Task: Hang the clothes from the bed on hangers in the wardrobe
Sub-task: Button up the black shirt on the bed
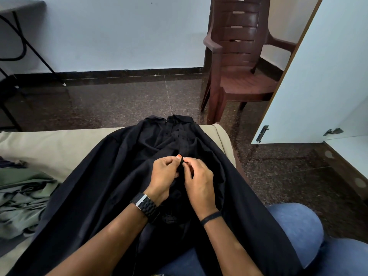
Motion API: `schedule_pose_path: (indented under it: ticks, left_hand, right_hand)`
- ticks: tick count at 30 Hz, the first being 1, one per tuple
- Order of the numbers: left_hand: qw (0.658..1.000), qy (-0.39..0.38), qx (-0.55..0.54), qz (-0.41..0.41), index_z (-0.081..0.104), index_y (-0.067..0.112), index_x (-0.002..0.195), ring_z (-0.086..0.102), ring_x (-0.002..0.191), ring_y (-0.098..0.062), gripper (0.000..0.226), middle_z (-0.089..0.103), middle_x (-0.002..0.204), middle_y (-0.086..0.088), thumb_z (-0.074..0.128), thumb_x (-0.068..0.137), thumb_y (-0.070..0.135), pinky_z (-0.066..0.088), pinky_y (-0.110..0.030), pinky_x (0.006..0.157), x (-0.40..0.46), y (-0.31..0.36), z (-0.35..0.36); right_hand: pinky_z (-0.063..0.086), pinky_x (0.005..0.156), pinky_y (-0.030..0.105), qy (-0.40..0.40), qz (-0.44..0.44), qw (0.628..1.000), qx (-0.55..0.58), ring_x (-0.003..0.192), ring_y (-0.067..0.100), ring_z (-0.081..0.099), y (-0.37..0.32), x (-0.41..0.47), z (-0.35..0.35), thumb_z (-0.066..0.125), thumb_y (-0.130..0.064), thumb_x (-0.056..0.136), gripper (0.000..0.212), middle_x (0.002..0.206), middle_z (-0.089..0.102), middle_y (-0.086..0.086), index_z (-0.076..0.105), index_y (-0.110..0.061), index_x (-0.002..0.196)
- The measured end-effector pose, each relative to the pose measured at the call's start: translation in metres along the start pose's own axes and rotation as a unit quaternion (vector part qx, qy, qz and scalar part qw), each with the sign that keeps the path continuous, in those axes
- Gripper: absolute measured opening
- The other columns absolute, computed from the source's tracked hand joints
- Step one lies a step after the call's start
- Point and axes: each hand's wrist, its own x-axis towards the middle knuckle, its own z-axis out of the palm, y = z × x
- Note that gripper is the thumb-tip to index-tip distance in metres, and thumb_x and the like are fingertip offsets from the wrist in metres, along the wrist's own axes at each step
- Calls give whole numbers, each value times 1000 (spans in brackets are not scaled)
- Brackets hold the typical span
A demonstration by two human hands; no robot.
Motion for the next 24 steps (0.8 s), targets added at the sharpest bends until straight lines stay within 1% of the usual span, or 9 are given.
schedule_pose_path:
  ticks: [3,5,7,11,14,17,20,23,24]
  left_hand:
    - [999,-7,-29,-31,65,-1,81,52,79,-26,29,58,81,-15,53,97,19,37,-39,79,0,3,3]
    - [998,-19,-51,-39,65,7,74,62,71,-18,28,66,73,-8,56,96,21,46,-35,80,1,4,3]
    - [996,-40,-70,-40,65,8,72,66,70,-13,28,69,71,-5,59,95,22,52,-28,80,2,5,3]
    - [988,-38,-129,-74,64,6,73,69,70,-12,23,70,70,-4,59,94,13,56,-22,66,4,7,-1]
    - [968,-30,-214,-124,66,4,75,70,65,-13,20,70,69,-7,59,92,9,56,-22,58,4,13,-2]
    - [953,-29,-260,-153,66,2,78,71,62,-13,18,70,68,-8,59,92,9,56,-22,54,6,19,-3]
    - [951,-34,-268,-147,68,0,75,71,62,-14,21,71,68,-10,60,92,10,56,-22,53,9,26,-3]
    - [966,-57,-234,-93,75,4,61,73,69,-18,37,72,71,-12,58,92,12,57,-23,58,13,34,-4]
    - [972,-66,-212,-71,76,5,61,73,73,-20,39,73,74,-13,57,94,13,58,-24,62,13,37,-4]
  right_hand:
    - [48,76,25,15,-19,999,-37,80,18,61,-3,-1,1,60,-8,93,11,86,67,4,69,-5,99]
    - [51,74,30,30,-21,998,-47,78,20,61,-3,0,0,61,-7,92,9,85,67,4,69,-4,97]
    - [53,72,32,32,-29,997,-61,77,20,61,-4,1,-1,62,-7,92,9,84,66,5,68,-4,96]
    - [49,74,24,24,-32,997,-62,79,18,61,-6,2,-2,63,-8,91,8,85,66,3,69,-5,96]
    - [44,76,17,32,-23,999,-22,79,16,61,-8,6,-3,64,-6,89,6,86,67,2,69,-6,94]
    - [41,78,8,30,-28,999,4,80,12,61,-10,11,-6,65,-5,89,7,87,68,0,69,-6,94]
    - [43,75,10,31,-34,999,18,77,9,60,-13,19,-8,65,-5,88,5,84,67,-1,68,-7,92]
    - [44,69,10,26,-16,998,55,71,5,60,-16,31,-11,67,-9,87,3,79,66,-5,67,-12,88]
    - [45,68,9,23,-5,997,74,71,5,61,-17,35,-12,68,-11,87,3,78,66,-7,67,-14,87]
